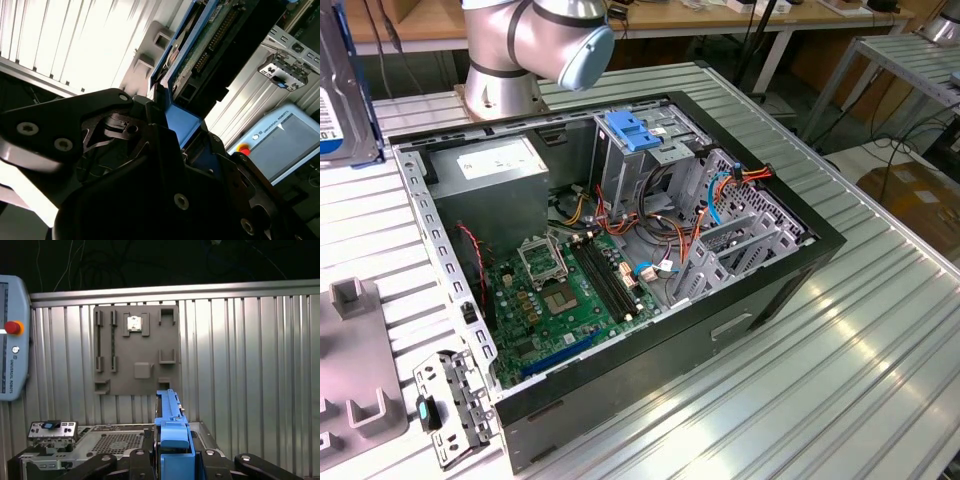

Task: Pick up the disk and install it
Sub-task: 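Pick up the disk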

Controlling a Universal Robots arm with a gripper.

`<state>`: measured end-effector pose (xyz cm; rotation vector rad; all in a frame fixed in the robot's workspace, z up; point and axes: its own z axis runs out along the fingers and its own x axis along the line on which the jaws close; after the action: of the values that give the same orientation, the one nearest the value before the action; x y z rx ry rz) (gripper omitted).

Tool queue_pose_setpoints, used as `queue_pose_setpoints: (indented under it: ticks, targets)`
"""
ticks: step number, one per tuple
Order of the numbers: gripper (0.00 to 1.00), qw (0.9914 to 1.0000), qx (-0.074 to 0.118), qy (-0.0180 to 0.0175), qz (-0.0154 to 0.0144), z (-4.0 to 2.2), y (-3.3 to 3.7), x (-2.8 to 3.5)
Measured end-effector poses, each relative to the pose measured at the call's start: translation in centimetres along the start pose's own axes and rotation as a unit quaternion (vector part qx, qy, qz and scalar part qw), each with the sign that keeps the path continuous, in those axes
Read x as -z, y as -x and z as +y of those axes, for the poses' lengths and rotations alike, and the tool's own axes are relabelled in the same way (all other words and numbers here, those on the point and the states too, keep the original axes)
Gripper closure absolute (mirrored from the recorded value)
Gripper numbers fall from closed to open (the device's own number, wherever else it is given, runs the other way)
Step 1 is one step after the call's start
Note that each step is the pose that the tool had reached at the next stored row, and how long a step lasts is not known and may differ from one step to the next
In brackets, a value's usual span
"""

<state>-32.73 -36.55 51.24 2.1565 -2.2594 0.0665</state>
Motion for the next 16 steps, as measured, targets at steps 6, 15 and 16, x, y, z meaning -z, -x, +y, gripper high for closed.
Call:
queue_pose_setpoints:
  ticks: [6,15,16]
  targets:
    - [0.63,1.00000,0.000,0.0000,0.0000,-1.87,0.09,-0.03]
    - [0.63,1.00000,0.000,0.0000,0.0000,-4.57,0.02,-0.08]
    - [0.63,1.00000,0.000,0.0000,0.0000,-4.75,-0.03,-0.09]
